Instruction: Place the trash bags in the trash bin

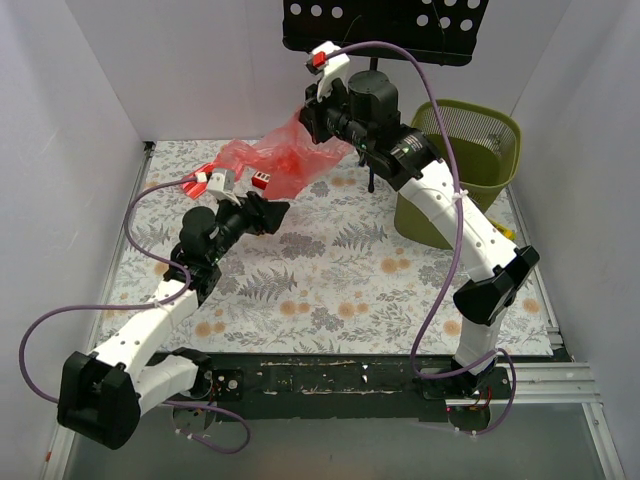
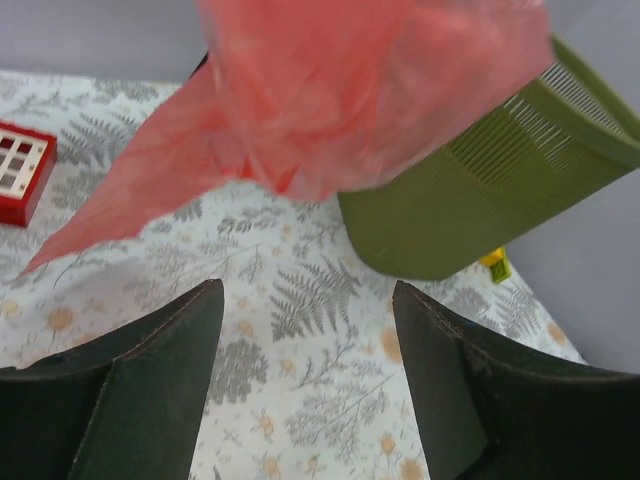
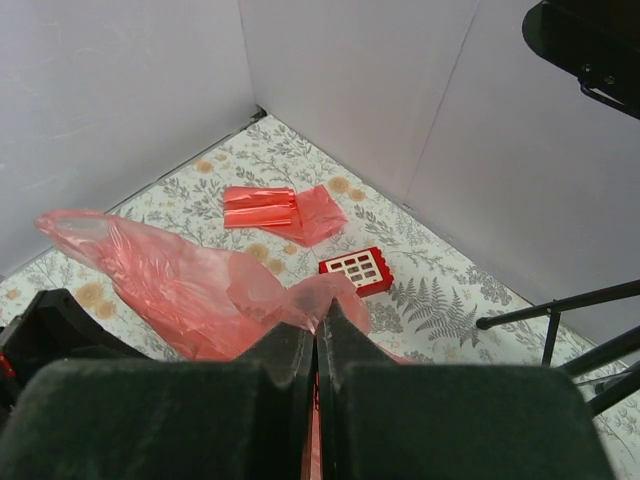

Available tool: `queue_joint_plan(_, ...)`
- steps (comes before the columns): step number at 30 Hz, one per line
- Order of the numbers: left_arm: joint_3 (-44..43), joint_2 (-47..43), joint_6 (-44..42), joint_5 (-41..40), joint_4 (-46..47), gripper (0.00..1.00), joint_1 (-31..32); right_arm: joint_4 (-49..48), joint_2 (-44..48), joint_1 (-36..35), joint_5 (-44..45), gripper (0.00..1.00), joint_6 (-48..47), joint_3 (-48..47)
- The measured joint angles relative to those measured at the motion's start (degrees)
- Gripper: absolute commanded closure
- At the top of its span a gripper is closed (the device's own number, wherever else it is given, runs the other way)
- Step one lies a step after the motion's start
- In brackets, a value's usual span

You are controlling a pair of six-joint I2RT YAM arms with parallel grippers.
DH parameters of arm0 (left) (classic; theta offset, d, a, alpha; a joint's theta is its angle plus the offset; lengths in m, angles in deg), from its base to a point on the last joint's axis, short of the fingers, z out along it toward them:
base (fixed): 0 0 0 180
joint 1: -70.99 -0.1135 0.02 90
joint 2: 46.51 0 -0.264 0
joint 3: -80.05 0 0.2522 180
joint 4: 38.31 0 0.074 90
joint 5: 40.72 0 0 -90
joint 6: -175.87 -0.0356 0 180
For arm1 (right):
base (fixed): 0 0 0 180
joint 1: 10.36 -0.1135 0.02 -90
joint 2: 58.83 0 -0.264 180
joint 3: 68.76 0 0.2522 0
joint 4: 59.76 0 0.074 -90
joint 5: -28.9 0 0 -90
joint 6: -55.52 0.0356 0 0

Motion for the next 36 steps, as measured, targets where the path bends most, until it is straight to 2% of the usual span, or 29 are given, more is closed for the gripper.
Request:
queue_joint_plan(2, -0.66, 1.36, 0.79, -0.37, 3.87, 0.36, -0.02, 0.07, 0.00, 0.00, 0.24, 0.99, -0.39, 0.17)
queue_joint_plan(8, -1.57, 4.68, 3.26, -0.52, 12.68, 0.54, -0.50, 0.07, 0.00, 0.02, 1.18, 0.99, -1.73, 0.22)
queue_joint_plan(10, -1.57, 6.23, 4.02, -0.48, 14.80, 0.53, -1.51, 0.09, 0.00, 0.02, 1.42, 0.99, -2.05, 0.22)
queue_joint_plan(16, -1.64, 12.39, 9.11, 1.38, 20.37, 0.44, -6.64, 0.15, 0.11, 0.00, 2.56, 0.99, -3.17, 1.95)
queue_joint_plan(26, -4.66, 19.85, 13.66, 15.02, 30.03, 0.52, -8.22, 0.37, 0.09, 0.00, 3.41, 0.99, -4.35, 1.92)
queue_joint_plan(30, -5.40, 21.22, 13.51, 16.52, 31.41, 0.70, -8.22, 0.39, 0.07, -0.02, 3.80, 0.99, -4.79, 1.92)
queue_joint_plan(32, -5.70, 21.33, 13.20, 17.27, 31.61, 0.96, -8.24, 0.37, 0.07, -0.02, 4.24, 0.99, -4.92, 1.92)
queue_joint_plan(33, -5.88, 21.33, 13.03, 17.66, 31.67, 1.00, -8.24, 0.37, 0.07, -0.02, 4.52, 0.99, -4.96, 1.92)
queue_joint_plan(36, -6.14, 20.79, 12.20, 18.97, 30.91, 1.00, -8.31, 0.04, 0.09, 0.00, 5.31, 0.99, -5.14, 1.95)
